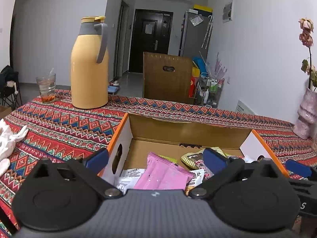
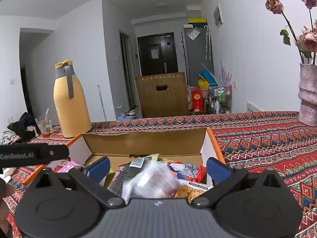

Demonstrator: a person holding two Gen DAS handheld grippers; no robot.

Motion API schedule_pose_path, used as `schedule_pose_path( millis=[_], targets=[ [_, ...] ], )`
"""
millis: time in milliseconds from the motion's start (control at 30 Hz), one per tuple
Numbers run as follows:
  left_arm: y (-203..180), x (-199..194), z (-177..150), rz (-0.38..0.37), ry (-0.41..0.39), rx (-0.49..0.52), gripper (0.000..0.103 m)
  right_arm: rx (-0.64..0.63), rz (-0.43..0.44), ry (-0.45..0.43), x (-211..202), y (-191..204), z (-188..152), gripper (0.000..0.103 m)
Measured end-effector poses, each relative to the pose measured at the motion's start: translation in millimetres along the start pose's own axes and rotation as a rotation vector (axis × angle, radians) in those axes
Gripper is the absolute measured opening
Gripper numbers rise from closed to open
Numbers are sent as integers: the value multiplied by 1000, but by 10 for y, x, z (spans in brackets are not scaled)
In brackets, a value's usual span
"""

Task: Organize snacks
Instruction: 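Move both tools back over the snack pile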

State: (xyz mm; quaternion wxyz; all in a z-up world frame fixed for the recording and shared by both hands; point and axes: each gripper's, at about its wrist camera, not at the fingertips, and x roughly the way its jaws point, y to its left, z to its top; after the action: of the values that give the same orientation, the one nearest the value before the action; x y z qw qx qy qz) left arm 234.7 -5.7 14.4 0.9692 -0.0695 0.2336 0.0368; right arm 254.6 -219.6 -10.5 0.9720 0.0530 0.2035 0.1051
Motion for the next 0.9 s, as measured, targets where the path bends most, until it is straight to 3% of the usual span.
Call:
schedule_pose_path(
  millis=[500,900],
  targets=[
    [-9,-124,46,-11,11,-29,103,12,-21,-31,-118,-22,62,103],
    [9,-450,62,-6,19,-17,103,-41,-17,-39,-527,140,86,103]
  ],
)
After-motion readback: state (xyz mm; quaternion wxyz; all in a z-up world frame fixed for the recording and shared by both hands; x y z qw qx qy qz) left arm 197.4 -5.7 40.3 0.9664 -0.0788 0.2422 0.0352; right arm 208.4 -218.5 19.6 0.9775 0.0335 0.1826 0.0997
